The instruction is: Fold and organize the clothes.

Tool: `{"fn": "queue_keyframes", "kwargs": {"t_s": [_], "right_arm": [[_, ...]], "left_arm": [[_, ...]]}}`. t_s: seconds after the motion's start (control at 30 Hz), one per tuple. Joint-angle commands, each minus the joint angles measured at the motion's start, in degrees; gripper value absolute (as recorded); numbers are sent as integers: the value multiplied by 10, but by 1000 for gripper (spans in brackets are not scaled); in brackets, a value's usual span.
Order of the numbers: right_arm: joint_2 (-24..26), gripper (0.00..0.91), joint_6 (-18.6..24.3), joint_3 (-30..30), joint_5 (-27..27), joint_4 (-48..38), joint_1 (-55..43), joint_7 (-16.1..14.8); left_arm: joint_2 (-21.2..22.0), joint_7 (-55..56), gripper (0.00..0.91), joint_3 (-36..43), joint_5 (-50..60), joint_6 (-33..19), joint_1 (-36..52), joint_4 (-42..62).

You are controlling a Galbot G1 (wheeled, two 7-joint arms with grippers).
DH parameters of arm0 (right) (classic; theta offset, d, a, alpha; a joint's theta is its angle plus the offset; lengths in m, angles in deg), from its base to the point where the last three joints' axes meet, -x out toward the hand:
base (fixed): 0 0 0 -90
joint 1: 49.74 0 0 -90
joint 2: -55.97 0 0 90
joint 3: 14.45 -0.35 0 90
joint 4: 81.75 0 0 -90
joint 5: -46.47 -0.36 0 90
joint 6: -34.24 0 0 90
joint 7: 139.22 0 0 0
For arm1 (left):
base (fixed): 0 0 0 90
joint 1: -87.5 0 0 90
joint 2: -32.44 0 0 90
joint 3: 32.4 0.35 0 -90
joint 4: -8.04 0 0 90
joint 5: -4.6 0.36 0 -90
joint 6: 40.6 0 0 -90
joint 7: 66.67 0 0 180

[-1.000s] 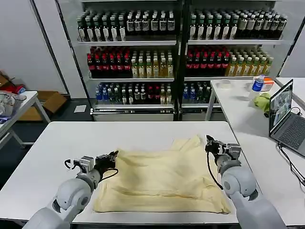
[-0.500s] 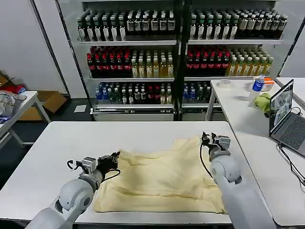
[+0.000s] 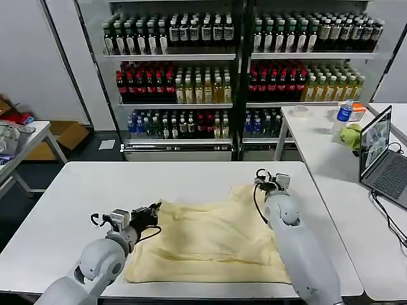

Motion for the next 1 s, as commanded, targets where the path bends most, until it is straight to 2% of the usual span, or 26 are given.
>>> {"fn": "queue_keyframes", "kwargs": {"t_s": [0.03,0.07,0.13,0.57,0.8,1.0], "right_arm": [[-20,312,0,4,-17,-43,-22,16],[-21,141,0,3,-17,-42,-22,17],[-21,10,0,3,-18,-40,-22,18],[-14,0,0,5,-18,-10,-9,13],[22,0,3,12,24,76,27,-11],[50,0,18,-1,19,150,53,-22]], "left_arm": [[-1,-1,71,0,0,0,0,-1],[-1,-1,71,0,0,0,0,-1],[-1,-1,71,0,-1,0,0,-1],[0,-2,71,-3,-1,-2,-4,0],[-1,-4,71,-9,-2,-2,-8,-2],[2,-3,71,-14,-4,-2,-9,-6]]}}
